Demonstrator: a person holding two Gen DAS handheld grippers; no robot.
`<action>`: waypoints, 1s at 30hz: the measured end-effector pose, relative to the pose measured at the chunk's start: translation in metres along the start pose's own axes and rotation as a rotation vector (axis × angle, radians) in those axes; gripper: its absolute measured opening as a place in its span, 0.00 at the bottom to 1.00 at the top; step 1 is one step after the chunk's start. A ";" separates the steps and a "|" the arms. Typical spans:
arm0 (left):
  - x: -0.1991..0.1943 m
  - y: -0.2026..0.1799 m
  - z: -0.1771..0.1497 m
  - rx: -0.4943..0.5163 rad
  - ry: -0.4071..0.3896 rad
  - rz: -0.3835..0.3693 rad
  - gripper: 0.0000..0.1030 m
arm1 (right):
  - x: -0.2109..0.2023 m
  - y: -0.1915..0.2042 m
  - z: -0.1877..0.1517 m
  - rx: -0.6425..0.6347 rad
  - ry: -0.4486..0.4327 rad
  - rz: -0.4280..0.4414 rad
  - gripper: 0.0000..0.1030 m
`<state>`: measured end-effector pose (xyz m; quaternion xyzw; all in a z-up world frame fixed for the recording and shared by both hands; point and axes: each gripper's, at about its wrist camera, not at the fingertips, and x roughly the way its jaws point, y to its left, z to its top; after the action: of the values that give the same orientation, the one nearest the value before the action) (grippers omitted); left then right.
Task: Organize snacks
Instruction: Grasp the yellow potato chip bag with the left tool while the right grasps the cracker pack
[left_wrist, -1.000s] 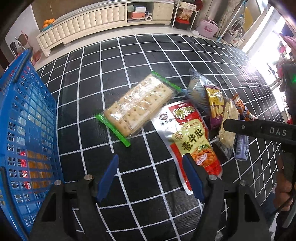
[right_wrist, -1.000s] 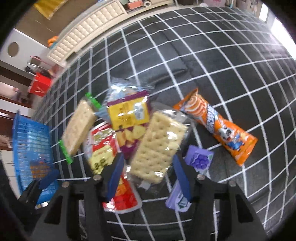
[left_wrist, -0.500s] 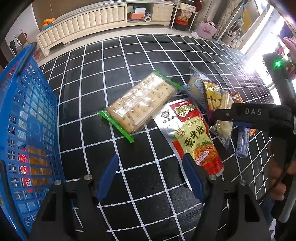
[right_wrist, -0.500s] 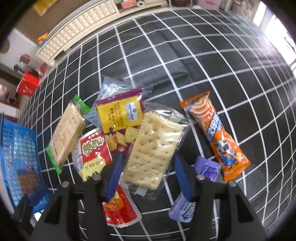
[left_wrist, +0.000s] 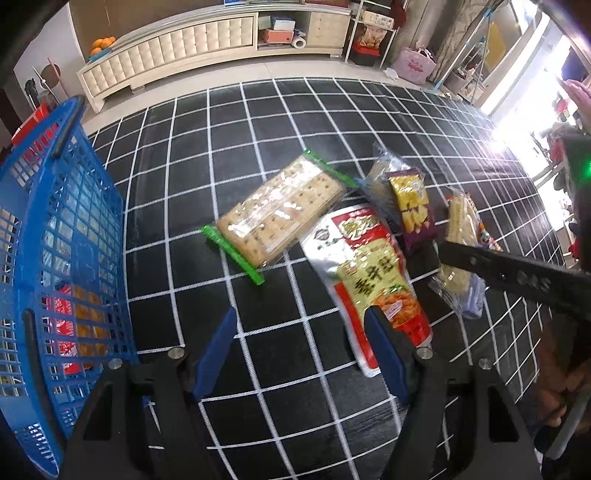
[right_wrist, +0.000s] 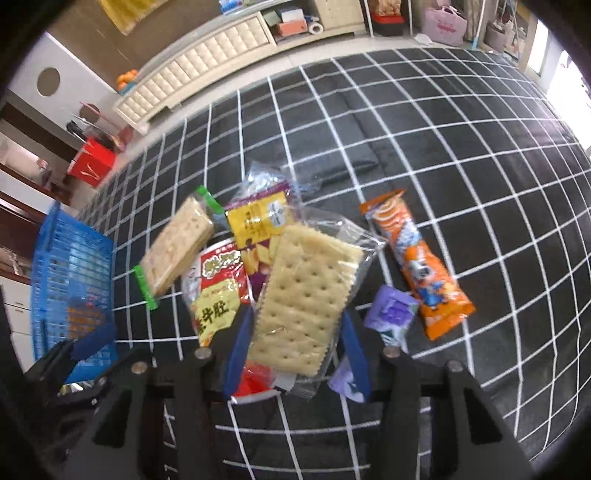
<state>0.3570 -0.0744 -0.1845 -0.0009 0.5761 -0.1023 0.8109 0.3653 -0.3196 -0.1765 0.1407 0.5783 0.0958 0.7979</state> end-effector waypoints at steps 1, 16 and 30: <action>-0.001 -0.002 0.002 -0.003 -0.001 -0.006 0.67 | -0.008 -0.007 -0.001 0.001 -0.010 0.005 0.51; 0.025 -0.092 0.056 0.010 0.008 -0.029 0.67 | -0.021 -0.040 0.027 -0.047 -0.051 -0.059 0.51; 0.094 -0.104 0.096 -0.045 0.078 0.090 0.69 | 0.006 -0.052 0.039 -0.105 -0.019 -0.037 0.51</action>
<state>0.4596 -0.2036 -0.2275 0.0108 0.6091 -0.0527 0.7913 0.4039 -0.3708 -0.1874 0.0888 0.5674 0.1103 0.8112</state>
